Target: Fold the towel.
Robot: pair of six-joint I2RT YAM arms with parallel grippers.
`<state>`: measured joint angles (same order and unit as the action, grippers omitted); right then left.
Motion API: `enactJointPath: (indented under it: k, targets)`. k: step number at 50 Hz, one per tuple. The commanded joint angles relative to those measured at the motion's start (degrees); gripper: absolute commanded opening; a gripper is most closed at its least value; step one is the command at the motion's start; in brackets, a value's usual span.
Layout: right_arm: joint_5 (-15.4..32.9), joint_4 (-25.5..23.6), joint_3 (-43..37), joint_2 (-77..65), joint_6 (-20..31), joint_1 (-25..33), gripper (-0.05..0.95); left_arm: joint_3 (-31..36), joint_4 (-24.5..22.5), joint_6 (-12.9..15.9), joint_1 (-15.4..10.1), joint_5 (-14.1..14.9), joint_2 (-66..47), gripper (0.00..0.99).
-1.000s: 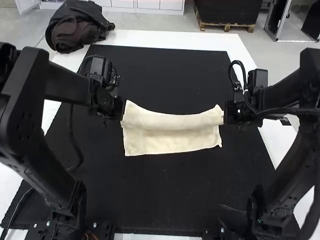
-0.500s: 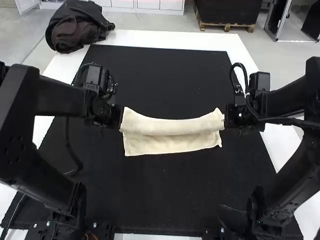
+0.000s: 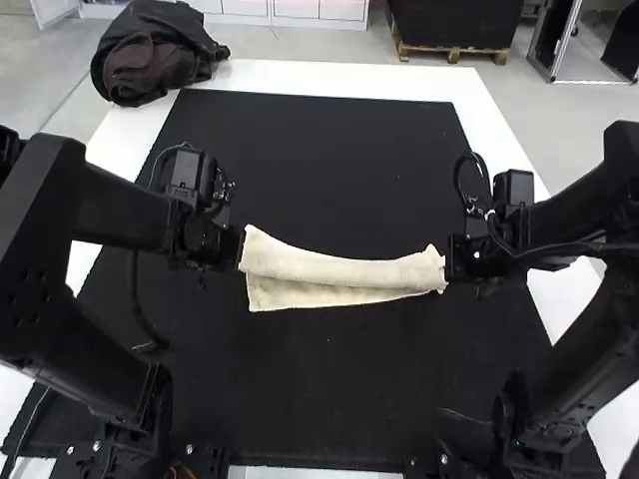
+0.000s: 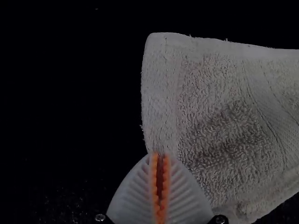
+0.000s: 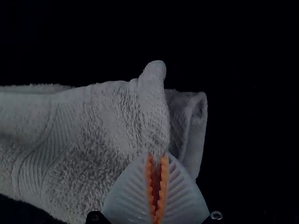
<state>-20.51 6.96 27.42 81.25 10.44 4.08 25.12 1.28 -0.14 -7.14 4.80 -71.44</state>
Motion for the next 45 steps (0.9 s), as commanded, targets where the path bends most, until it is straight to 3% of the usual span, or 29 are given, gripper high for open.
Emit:
enactJointPath:
  k: [1,17,20,27,29,31,39,45]
  targets:
    - [-0.76,0.33,0.00,1.98,-0.42,1.81,-0.02,-0.78,-1.10,2.69,-0.07,-3.04,-1.51,0.026]
    - [-0.84,1.30,-0.79,3.03,-0.33,2.78,-0.01,-1.13,-2.16,4.27,-1.65,-3.13,-4.23,0.030]
    - [-0.76,1.83,-1.23,3.21,-0.42,2.78,0.08,-1.13,-2.33,4.27,-2.36,-3.13,-4.50,0.059]
    - [-0.41,2.88,-1.84,4.00,-0.51,2.78,0.16,-1.13,-2.60,4.27,-3.41,-3.04,-5.29,0.180]
    - [-0.23,3.23,-1.84,4.09,-0.59,2.78,0.20,-1.04,-2.86,4.19,-3.41,-3.04,-5.55,0.241]
    - [-0.05,3.41,-1.93,4.09,-0.77,2.87,0.28,-1.13,-2.86,4.19,-3.41,-3.04,-5.73,0.374]
    - [0.56,5.08,-1.93,4.00,-1.56,3.48,0.48,-1.13,-2.95,4.19,-3.23,-3.13,-5.90,0.551]
    - [0.56,6.57,-1.93,4.09,-1.82,4.54,0.70,-1.22,-2.77,4.27,-3.06,-3.13,-5.90,0.872]
